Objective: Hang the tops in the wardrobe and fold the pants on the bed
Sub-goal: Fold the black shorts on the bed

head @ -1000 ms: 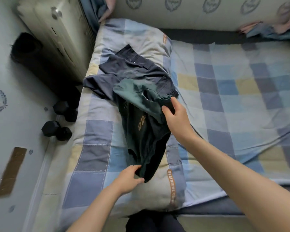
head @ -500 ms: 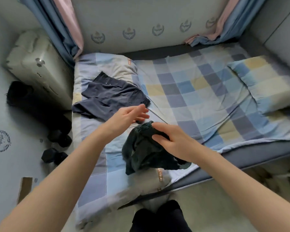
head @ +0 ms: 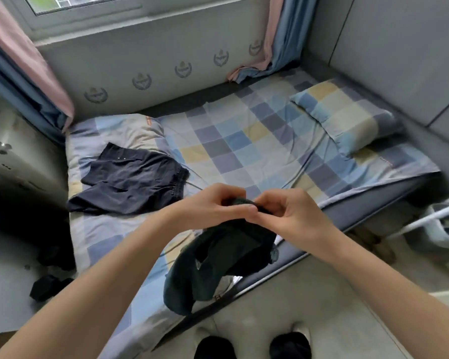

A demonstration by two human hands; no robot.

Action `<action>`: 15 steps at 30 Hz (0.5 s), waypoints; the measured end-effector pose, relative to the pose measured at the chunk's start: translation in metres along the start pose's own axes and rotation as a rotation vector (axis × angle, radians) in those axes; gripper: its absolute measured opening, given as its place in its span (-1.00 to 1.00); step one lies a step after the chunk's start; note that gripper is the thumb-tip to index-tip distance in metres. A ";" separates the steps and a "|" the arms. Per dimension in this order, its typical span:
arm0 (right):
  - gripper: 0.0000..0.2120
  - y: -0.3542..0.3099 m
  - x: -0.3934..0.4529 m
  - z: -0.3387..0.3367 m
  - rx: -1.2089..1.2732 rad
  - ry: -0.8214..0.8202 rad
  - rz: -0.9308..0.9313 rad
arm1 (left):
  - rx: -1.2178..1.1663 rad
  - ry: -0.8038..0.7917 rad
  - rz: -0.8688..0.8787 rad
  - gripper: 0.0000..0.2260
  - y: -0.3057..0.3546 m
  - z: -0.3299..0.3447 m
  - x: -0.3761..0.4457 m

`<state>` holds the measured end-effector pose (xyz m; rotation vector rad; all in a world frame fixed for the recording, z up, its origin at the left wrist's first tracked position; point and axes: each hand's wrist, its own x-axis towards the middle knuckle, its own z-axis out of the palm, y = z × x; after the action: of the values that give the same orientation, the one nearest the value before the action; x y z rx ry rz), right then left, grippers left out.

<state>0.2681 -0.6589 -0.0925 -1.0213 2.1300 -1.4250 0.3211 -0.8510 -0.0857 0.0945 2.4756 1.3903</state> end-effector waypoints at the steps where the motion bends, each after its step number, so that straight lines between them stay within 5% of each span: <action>1: -0.94 0.004 -0.008 -0.015 0.068 0.006 0.029 | 0.000 0.046 0.034 -0.60 0.008 0.005 0.009; 7: -0.81 0.058 -0.046 -0.120 0.275 -0.224 0.162 | -0.093 0.067 0.224 -0.55 0.099 0.048 0.064; 15: -0.69 0.149 -0.071 -0.215 -0.419 -0.496 0.140 | -0.293 0.170 0.296 -0.61 0.174 0.063 0.111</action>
<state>0.1207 -0.4377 -0.1445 -1.1912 2.0969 -0.5817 0.2178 -0.6846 0.0050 0.3009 2.4312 1.9438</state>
